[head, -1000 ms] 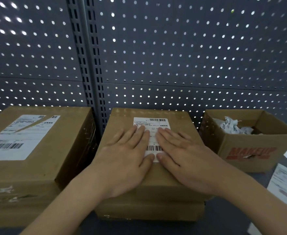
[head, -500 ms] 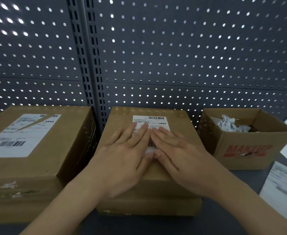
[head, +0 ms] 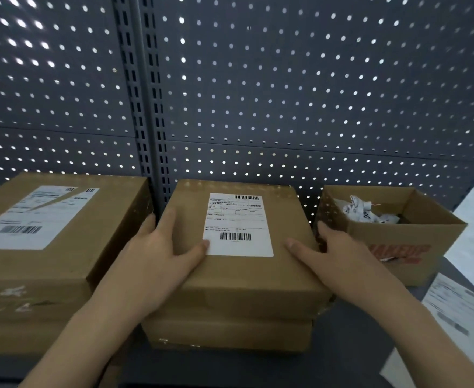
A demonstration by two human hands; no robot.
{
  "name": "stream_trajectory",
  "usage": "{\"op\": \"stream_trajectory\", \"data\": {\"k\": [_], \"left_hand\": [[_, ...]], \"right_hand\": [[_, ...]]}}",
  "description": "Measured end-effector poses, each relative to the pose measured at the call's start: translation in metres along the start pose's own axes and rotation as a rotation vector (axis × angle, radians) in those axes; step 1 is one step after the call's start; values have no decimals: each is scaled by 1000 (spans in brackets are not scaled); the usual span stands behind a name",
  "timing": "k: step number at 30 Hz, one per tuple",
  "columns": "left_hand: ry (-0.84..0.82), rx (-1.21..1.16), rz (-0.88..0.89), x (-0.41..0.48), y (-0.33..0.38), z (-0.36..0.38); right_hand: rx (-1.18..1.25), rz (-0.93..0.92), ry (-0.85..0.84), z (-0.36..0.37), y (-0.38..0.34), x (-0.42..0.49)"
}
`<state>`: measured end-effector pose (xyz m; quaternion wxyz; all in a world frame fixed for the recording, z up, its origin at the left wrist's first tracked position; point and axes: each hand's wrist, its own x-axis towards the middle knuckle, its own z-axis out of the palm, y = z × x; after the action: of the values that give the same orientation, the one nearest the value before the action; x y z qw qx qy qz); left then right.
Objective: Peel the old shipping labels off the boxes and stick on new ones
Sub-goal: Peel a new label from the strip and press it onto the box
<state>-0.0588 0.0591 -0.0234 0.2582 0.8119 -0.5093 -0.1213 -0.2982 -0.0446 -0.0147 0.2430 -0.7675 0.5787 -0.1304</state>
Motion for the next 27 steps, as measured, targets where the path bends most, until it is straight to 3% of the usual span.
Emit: {"op": "stream_trajectory", "data": {"k": [9, 18, 27], "left_hand": [[111, -45, -11, -23, 4, 6], [220, -135, 256, -52, -6, -3], [14, -231, 559, -54, -17, -1]], "right_hand": [[376, -136, 56, 10, 16, -14], [586, -145, 320, 22, 13, -72], [565, 68, 616, 40, -1, -157]]}}
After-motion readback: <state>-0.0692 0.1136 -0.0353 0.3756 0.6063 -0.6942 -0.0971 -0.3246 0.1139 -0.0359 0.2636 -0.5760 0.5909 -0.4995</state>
